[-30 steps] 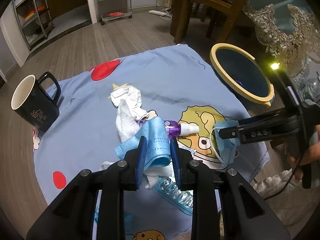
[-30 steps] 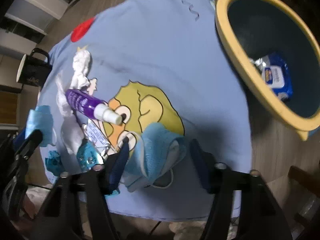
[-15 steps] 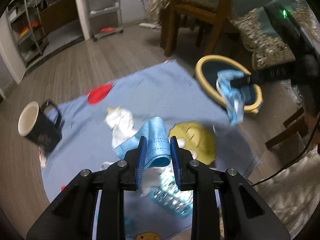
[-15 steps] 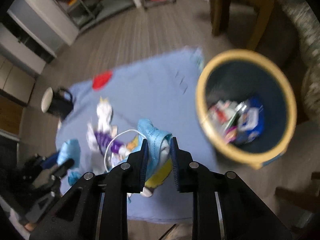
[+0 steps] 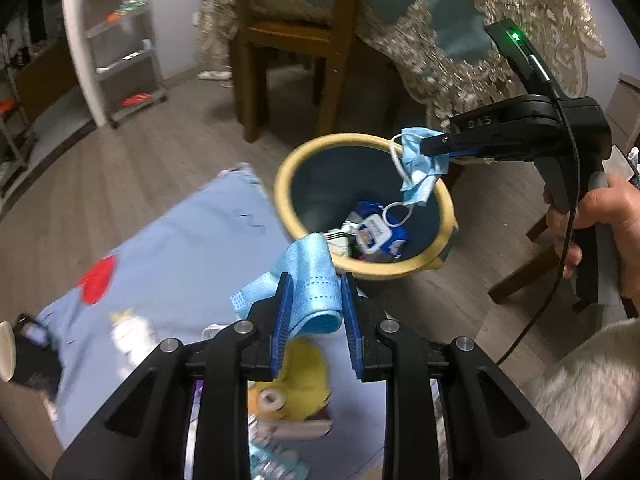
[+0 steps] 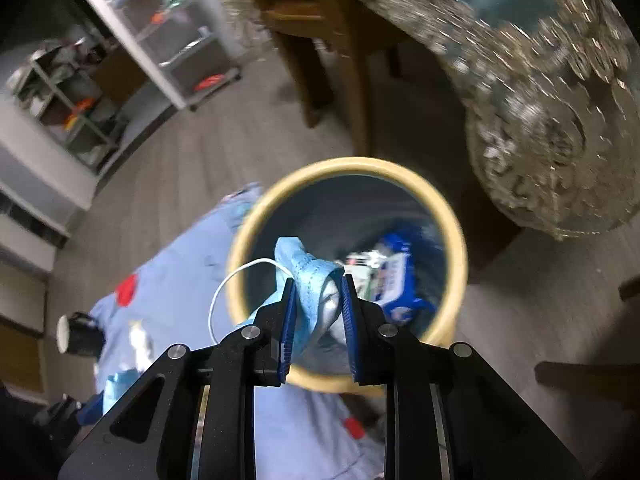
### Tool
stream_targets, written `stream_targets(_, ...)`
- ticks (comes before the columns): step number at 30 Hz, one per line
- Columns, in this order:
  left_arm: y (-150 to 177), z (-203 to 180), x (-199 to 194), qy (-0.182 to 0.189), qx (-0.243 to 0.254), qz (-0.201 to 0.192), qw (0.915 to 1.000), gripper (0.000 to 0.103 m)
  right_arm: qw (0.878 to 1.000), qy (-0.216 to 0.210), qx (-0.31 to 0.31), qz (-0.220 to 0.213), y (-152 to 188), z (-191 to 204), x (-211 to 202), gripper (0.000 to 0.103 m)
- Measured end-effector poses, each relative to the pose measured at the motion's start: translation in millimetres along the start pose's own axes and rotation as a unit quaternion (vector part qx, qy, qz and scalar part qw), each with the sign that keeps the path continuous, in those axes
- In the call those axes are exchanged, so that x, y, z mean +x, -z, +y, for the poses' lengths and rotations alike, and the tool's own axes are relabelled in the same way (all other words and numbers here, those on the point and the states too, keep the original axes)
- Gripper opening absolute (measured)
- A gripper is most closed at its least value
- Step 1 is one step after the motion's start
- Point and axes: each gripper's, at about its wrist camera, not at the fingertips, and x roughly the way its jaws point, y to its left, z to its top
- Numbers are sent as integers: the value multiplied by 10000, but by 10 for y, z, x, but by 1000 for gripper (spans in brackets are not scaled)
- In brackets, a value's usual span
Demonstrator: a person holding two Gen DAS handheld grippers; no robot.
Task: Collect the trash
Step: 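Carry both blue masks over the bin and lower them in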
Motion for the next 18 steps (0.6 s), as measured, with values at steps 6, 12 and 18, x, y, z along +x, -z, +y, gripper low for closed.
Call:
stream_targets(6, -194, -188, 442, 284, 20, 65, 9996, 24, 9993, 307, 210, 24, -49, -259, 220, 24)
stream_targets(12, -315, -309, 801, 234, 130, 256, 9993, 24, 9987, 347, 361, 20, -39, -347, 308, 24)
stream_targets(18, -506, -297, 754, 117, 95, -226, 9996, 38, 9987, 356, 263, -233, -33, -279, 246, 34)
